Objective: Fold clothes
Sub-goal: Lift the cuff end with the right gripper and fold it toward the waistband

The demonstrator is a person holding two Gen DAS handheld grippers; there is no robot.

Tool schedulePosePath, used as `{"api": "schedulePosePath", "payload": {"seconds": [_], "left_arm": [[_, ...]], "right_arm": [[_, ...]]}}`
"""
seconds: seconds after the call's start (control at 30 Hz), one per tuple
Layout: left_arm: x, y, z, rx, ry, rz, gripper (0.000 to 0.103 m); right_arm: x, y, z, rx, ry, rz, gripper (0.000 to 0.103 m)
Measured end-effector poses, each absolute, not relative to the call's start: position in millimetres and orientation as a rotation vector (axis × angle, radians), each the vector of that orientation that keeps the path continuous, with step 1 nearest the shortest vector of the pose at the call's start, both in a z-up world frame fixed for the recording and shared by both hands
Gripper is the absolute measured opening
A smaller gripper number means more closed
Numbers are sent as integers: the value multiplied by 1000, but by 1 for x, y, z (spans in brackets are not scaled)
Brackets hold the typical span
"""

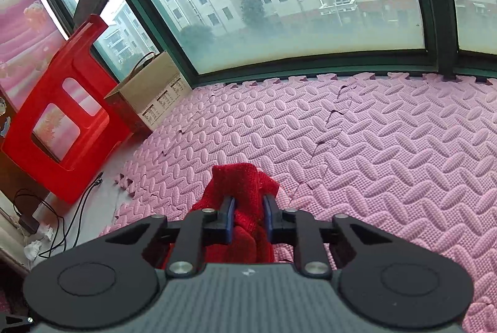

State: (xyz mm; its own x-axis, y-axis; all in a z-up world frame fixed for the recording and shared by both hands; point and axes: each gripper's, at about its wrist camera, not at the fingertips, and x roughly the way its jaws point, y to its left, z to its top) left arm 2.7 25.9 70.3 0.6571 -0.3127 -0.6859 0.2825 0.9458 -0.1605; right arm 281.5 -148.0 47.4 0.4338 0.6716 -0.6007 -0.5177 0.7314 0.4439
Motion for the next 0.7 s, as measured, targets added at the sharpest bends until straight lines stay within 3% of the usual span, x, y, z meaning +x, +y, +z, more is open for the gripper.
{"api": "schedulePosePath", "payload": {"seconds": [0.23,0.7], "left_arm": [[17,-4,69,-4,812,-432,33],[73,-32,34,-44,915,-544,36]], "right_arm": [[258,-143,86,173,762,806,17],[253,-142,87,179,736,850,15]]}}
